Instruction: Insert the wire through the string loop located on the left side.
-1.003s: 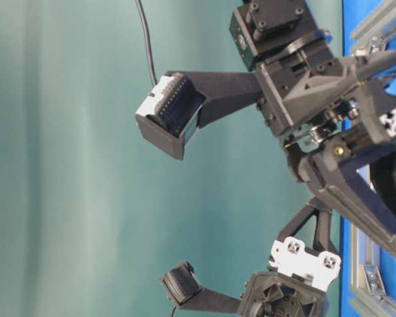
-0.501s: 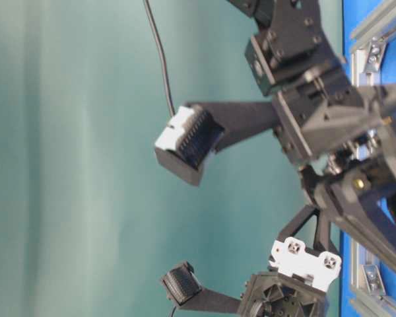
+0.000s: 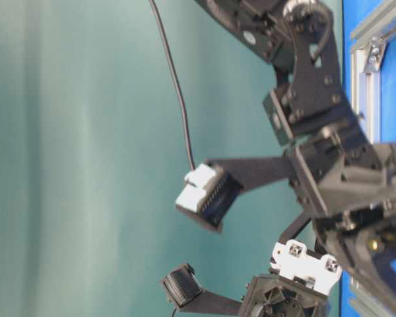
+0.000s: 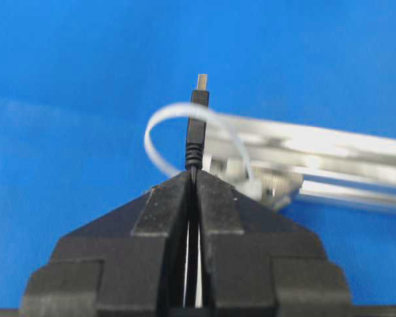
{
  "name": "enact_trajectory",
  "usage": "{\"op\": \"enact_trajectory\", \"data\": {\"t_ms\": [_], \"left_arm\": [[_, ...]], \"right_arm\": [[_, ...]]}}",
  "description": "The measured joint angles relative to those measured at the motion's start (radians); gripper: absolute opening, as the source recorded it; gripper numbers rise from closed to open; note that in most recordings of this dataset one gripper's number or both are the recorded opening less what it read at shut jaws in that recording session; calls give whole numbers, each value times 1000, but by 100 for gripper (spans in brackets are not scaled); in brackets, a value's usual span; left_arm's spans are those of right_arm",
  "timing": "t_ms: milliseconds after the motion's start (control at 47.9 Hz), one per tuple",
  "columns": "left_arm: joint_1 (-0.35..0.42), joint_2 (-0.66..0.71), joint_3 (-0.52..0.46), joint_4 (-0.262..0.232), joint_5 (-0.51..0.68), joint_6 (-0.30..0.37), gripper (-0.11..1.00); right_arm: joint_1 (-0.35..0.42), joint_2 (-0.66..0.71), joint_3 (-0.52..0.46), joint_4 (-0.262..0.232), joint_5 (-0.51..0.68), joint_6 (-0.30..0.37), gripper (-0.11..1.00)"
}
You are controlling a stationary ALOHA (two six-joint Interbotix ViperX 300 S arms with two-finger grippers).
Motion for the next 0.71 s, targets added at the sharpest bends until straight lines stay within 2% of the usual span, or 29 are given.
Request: {"op": "enact_trajectory", "data": {"t_ms": [209, 501, 710], "left_arm": [[2, 0, 9, 0, 0, 3, 0], [2, 0, 11, 0, 0, 3, 0], [-2, -31, 46, 0, 0, -2, 0]], "right_arm": [[2, 31, -46, 0, 15, 3, 0], [2, 35, -52, 0, 26, 2, 0], [0, 35, -60, -3, 26, -3, 0]]}}
